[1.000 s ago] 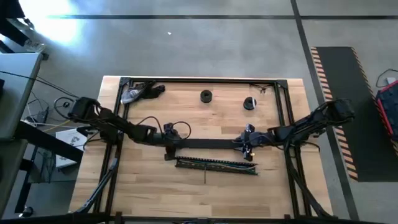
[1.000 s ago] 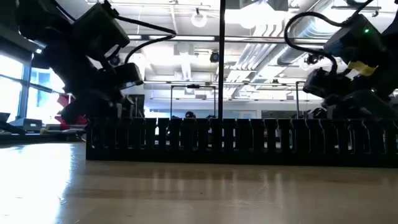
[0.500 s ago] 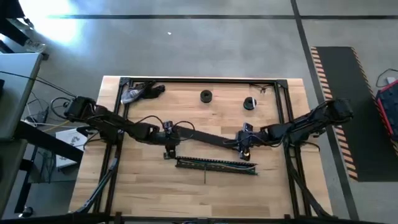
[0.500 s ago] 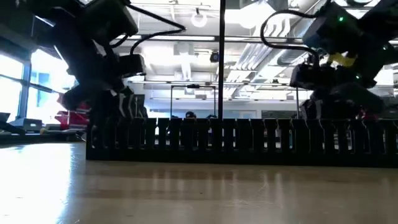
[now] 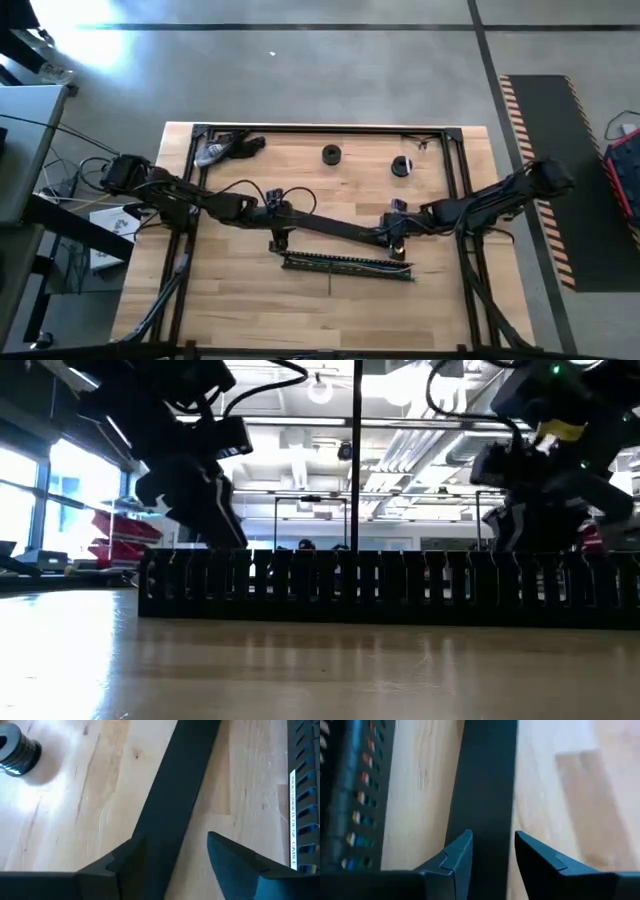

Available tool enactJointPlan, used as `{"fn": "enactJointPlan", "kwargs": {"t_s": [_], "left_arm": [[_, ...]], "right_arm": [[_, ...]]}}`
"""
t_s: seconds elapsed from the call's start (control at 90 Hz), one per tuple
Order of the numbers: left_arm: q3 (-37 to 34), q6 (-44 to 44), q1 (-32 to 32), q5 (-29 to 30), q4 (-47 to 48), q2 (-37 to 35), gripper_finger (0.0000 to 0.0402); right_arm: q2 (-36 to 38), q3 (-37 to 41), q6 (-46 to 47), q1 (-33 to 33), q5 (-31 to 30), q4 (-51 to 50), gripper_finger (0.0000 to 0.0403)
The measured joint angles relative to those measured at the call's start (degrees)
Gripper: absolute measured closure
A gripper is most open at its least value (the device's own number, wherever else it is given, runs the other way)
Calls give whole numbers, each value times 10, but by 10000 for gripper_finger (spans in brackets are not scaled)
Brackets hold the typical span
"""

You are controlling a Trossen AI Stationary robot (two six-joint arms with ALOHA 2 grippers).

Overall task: Ziptie cables
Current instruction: Close the black cable duct

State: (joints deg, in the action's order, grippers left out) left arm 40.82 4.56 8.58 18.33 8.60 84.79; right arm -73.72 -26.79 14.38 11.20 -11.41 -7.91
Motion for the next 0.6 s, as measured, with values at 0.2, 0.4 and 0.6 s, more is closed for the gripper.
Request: {"fn": "enactJointPlan", "kwargs": {"t_s": [0.2, 0.4, 0.6], "left_arm": [[0, 30, 0, -1, 5, 0, 193], [0, 45, 1, -1, 6, 1, 193], [0, 57, 1, -5, 6, 1, 193]], "right_arm": [[13, 15, -9, 3, 37, 35, 273], [-35, 46, -28, 16, -4, 80, 273], [-41, 39, -74, 12, -72, 73, 272]]}}
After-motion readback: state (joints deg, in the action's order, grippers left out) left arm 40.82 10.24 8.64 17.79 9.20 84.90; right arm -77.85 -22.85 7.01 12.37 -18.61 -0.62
